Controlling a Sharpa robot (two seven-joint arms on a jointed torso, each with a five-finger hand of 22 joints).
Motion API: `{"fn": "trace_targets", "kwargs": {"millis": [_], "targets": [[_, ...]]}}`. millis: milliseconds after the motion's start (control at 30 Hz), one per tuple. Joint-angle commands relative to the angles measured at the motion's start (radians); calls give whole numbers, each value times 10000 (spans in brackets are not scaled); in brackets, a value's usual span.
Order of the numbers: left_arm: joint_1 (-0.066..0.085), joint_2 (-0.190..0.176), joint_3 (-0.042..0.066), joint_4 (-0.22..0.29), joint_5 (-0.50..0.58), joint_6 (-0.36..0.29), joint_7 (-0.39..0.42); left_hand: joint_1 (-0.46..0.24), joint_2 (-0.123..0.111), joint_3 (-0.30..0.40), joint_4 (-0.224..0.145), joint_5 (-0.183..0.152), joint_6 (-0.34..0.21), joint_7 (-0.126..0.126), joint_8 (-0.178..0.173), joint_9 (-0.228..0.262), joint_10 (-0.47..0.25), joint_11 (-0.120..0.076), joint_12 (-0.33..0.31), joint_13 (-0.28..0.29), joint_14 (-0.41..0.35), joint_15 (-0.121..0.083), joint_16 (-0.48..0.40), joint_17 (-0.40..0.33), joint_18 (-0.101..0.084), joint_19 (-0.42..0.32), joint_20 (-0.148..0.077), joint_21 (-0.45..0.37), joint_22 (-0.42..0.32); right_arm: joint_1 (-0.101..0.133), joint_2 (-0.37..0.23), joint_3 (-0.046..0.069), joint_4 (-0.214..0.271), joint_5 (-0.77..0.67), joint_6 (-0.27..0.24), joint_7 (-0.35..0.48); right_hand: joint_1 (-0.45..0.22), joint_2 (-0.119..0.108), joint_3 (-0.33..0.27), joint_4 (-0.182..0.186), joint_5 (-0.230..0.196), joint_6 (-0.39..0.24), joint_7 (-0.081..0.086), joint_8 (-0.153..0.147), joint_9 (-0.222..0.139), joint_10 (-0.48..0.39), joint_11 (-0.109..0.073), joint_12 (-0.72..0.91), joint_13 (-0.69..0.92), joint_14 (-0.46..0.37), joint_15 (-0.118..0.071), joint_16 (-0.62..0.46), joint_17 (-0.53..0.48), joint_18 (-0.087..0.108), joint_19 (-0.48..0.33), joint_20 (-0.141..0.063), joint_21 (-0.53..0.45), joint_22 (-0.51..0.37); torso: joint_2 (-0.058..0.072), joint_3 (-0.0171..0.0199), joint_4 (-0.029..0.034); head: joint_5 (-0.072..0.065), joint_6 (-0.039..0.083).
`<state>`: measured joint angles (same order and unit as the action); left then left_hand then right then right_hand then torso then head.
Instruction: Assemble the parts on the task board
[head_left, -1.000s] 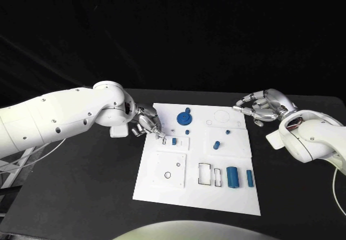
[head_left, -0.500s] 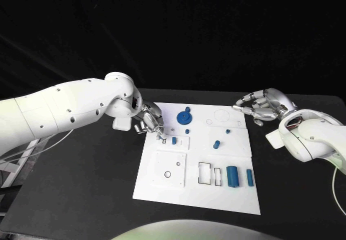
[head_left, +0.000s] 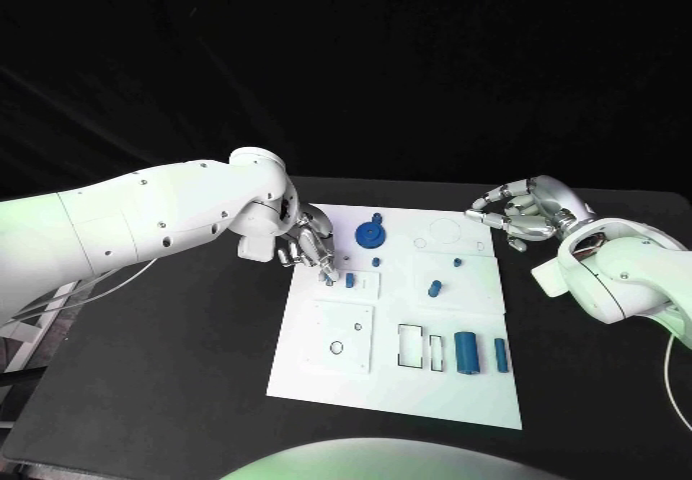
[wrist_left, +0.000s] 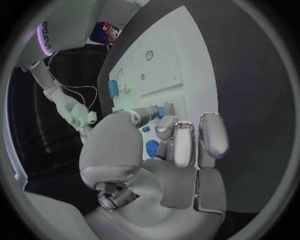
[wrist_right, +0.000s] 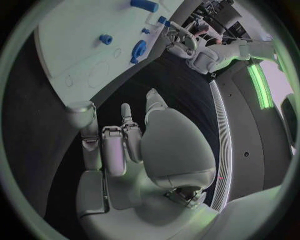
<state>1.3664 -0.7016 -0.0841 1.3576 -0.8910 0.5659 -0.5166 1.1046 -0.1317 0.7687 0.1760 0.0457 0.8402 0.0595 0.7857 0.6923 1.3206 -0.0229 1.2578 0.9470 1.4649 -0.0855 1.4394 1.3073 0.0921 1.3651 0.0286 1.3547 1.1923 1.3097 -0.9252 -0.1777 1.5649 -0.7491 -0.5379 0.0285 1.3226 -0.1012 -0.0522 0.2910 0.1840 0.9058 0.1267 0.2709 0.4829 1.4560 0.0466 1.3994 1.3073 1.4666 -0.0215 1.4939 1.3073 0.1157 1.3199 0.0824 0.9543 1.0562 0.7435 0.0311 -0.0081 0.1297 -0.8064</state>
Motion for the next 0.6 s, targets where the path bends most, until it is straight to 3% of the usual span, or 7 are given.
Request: {"fn": "trace_targets", "kwargs": {"millis": [33, 267, 600], "targets": [[54, 99, -45, -61, -105, 44, -212, -117, 25, 2365, -2422, 39, 109, -29, -68, -18, 61, 20, 51, 24, 518, 69, 58, 520, -79, 51, 37, 52, 31, -6, 15, 1, -1, -59, 26, -2, -4, 65, -42, -6, -4, -60, 13, 30, 10, -46, -8, -7, 915, 658, -46, -37, 863, 162, 19, -36, -34, 9, 6, 2, 9, -5, -4], [122, 232, -156, -150, 87, 149, -266, -270, 52, 2464, -2570, 41, 156, -24, -82, -25, 97, 24, 95, 105, 520, 73, 60, 522, -84, 64, 41, 74, 62, -6, 24, 1, -2, -59, 4, 17, 16, 71, -42, -9, -3, -63, 13, 34, 10, -50, -9, -13, 909, 656, -46, -43, 850, 164, 15, -37, -49, 0, 13, -3, -8, -6, 4], [139, 342, -191, -267, 169, 329, -319, -294, 55, 2477, -2594, 41, 163, -25, -84, -26, 112, 24, 114, 140, 519, 74, 58, 519, -82, 59, 42, 70, 55, -6, 55, 1, -9, -58, -53, 52, 16, 71, -42, -9, -3, -63, 13, 34, 10, -50, -9, -13, 909, 656, -46, -43, 850, 164, 15, -37, -49, 0, 10, -1, 0, 60, 3]]}}
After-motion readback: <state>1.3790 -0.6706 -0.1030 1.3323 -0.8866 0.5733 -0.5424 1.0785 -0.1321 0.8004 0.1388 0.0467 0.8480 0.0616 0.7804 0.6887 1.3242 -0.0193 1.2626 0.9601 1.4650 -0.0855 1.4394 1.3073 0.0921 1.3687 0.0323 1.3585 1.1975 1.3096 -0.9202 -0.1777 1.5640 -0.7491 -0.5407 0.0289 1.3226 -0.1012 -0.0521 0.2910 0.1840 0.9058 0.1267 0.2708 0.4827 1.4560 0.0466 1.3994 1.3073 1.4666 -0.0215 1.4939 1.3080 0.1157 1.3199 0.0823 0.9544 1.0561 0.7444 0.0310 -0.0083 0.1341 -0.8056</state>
